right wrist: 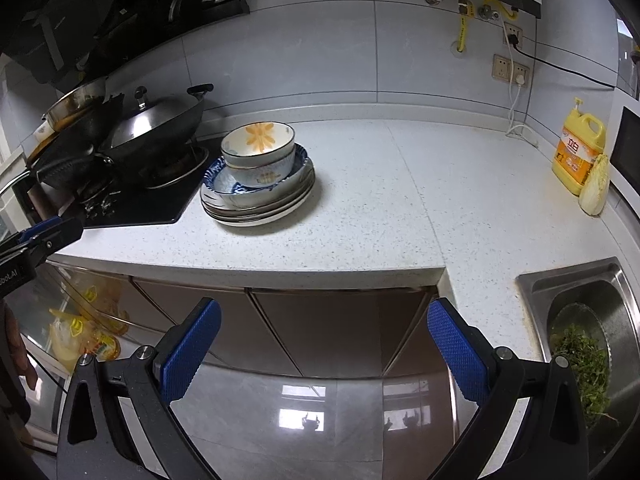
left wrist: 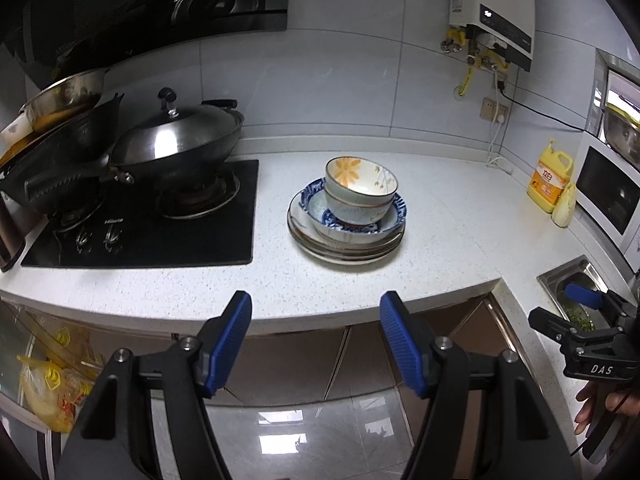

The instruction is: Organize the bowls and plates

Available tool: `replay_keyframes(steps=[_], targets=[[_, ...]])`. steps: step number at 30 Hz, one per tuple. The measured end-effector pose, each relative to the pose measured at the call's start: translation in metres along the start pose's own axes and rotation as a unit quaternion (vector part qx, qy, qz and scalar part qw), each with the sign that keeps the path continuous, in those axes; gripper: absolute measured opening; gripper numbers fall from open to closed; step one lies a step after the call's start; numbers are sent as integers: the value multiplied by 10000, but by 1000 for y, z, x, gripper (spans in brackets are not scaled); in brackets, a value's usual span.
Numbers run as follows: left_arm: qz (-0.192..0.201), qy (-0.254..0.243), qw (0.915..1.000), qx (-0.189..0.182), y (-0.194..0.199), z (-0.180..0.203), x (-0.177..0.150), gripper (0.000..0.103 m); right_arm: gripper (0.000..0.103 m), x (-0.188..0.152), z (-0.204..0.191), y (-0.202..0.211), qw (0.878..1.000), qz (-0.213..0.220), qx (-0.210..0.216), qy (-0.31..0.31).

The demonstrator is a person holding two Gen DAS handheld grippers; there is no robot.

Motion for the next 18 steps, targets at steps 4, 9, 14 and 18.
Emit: replay_keyframes(steps=[4, 9, 14, 18], targets=[[10, 31, 9999, 109, 6, 3, -2, 65, 102, 0, -2, 1, 9999, 40, 111, 55], [195, 42, 9994, 277, 21, 8, 2, 65, 102, 2, -1, 15, 9990, 400, 157, 90], [190, 61, 9994, 292, 30, 12, 3, 65, 102, 7, 1, 29, 9977, 641, 212, 96], [165, 19, 9995, 280, 36, 18, 0, 65, 102, 8, 1, 36, 9972, 699, 222, 139]])
Point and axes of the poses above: each gripper's, at about its wrist camera, not at the fingertips, and y roughly against the way its jaws point, z to its right, x to its top, the point moved 2 cm from there along -y, roughly the way its jaws point, and after that the axes turned 5 degrees about -y, right-handed, at the moved point
